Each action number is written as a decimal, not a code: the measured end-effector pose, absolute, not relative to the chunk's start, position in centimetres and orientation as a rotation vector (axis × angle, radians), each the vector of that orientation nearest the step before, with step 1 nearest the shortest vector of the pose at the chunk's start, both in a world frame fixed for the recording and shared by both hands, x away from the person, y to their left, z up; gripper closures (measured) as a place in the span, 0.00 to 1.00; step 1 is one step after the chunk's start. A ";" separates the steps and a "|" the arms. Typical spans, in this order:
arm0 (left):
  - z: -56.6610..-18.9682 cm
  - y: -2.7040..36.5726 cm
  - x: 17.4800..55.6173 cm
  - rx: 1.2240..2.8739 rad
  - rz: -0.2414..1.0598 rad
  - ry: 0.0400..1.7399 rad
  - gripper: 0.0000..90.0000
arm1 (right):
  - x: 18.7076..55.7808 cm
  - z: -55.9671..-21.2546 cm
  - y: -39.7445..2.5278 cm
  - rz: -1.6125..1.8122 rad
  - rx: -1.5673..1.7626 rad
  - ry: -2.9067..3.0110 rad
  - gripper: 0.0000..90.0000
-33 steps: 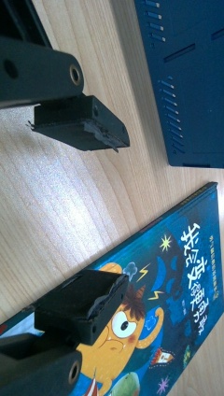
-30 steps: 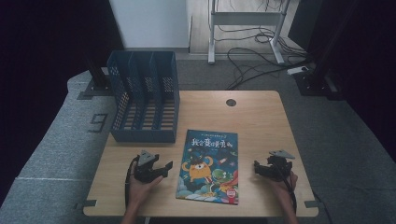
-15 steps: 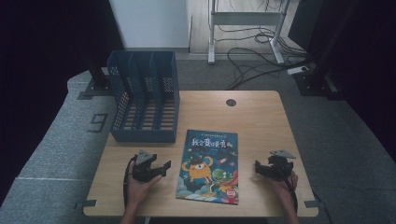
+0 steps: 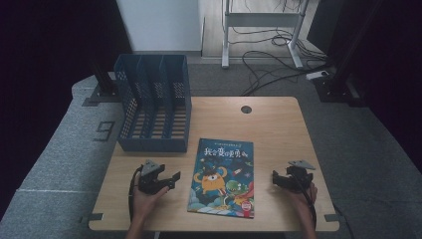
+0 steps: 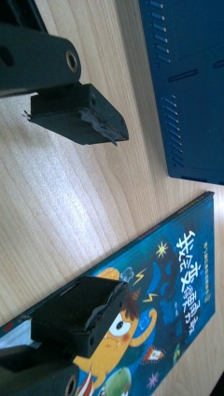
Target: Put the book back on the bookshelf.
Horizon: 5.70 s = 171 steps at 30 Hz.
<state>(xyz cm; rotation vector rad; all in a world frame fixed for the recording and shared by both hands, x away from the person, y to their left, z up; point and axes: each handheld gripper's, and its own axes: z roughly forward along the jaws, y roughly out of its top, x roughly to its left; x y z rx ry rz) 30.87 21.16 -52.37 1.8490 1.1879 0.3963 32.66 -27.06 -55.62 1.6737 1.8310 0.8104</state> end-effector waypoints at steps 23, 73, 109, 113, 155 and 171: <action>-51.4 20.3 30.5 1.857 0.362 1.146 0.26 | 32.0 -53.6 -26.3 0.915 1.618 1.815 0.15; -53.2 15.4 30.2 2.003 0.285 1.094 0.26 | 30.4 -51.9 -18.3 1.052 1.404 2.000 0.18; -54.6 12.5 29.8 2.077 0.253 1.085 0.23 | 31.1 -54.4 -15.9 1.007 1.448 2.095 0.16; -54.6 12.5 29.9 2.077 0.254 1.086 0.23 | 31.2 -54.6 -15.8 0.996 1.459 2.097 0.16; -54.7 12.2 29.7 2.082 0.280 1.074 0.23 | 31.5 -54.9 -16.4 1.118 1.555 2.107 0.19; -54.7 12.3 29.8 2.076 0.274 1.073 0.23 | 31.6 -54.0 -18.0 1.327 1.674 2.068 0.21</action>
